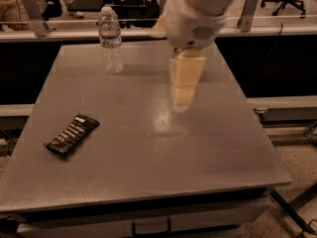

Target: Move rxbar chocolate near 7up can

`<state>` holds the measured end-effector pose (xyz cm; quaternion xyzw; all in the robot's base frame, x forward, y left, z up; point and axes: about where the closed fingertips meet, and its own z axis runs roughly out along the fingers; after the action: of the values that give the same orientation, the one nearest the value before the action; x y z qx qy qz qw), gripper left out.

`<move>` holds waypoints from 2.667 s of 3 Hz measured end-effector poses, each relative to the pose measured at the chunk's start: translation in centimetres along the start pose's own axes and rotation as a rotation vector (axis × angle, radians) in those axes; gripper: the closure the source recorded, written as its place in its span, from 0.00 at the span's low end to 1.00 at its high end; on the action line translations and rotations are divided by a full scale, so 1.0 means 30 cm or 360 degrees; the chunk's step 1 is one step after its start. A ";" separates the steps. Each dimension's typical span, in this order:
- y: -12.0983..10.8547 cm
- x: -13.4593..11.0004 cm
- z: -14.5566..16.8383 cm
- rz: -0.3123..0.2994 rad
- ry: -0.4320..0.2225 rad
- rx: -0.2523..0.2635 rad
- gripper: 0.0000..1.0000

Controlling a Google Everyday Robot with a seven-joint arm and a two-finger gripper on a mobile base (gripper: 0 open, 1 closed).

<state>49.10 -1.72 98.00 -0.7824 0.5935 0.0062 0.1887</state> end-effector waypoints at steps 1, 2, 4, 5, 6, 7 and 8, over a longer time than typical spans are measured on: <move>-0.004 -0.118 0.082 -0.0174 0.0008 -0.0066 0.00; 0.005 -0.253 0.186 -0.0400 0.0036 -0.0143 0.00; 0.042 -0.425 0.370 -0.0726 0.0111 -0.0297 0.00; 0.066 -0.469 0.427 -0.0830 0.0148 -0.0351 0.00; 0.090 -0.510 0.487 -0.0930 0.0196 -0.0396 0.00; 0.098 -0.526 0.539 -0.0974 0.0215 -0.0429 0.00; 0.100 -0.536 0.583 -0.0999 0.0204 -0.0468 0.00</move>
Offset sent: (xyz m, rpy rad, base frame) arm -0.0196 0.1411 -0.0666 -0.1880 0.0236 0.4212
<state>45.31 17.80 84.65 -0.9443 0.3274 -0.0159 0.0290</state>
